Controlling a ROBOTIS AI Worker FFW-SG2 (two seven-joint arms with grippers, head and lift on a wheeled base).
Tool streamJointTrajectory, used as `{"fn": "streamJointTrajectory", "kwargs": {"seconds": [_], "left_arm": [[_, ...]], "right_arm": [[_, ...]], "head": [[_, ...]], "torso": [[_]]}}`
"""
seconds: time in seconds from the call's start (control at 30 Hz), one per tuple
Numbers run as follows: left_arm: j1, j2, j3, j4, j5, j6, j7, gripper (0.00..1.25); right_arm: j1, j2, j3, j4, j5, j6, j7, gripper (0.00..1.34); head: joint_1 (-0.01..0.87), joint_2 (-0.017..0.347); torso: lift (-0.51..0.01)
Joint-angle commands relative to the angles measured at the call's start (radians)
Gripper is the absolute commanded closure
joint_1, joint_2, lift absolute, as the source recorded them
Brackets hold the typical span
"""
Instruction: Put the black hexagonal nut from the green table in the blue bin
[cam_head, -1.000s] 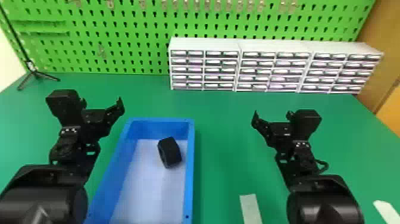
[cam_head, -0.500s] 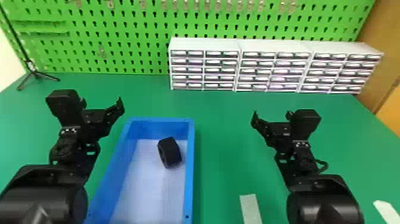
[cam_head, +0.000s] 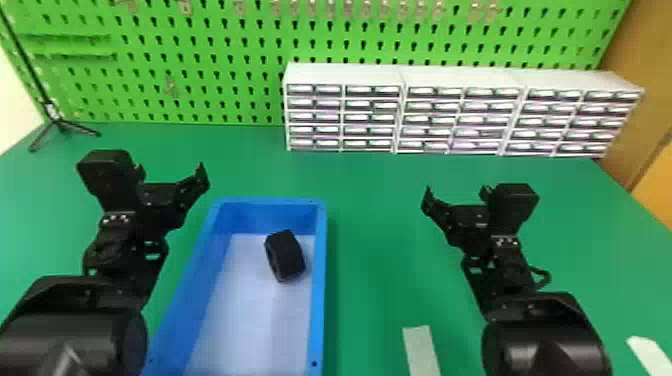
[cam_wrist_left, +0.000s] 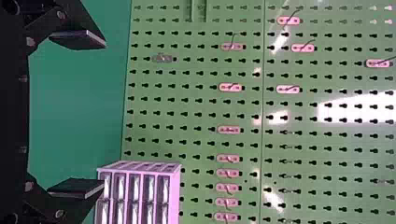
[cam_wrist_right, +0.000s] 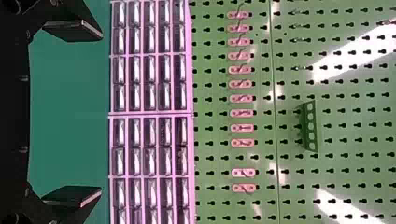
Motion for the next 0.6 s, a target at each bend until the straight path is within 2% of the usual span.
{"fn": "streamJointTrajectory", "kwargs": {"seconds": [0.0, 0.57], "left_arm": [[-0.001, 0.0, -0.001, 0.0, 0.0, 0.0, -0.001, 0.22], [0.001, 0.0, 0.0, 0.0, 0.002, 0.0, 0.001, 0.22]], "right_arm": [[0.0, 0.001, 0.0, 0.0, 0.0, 0.0, 0.0, 0.14], [0.0, 0.001, -0.002, 0.0, -0.003, 0.0, 0.0, 0.14]], "head": [[0.683, 0.028], [0.683, 0.028]], "torso": [[-0.096], [-0.096]]}}
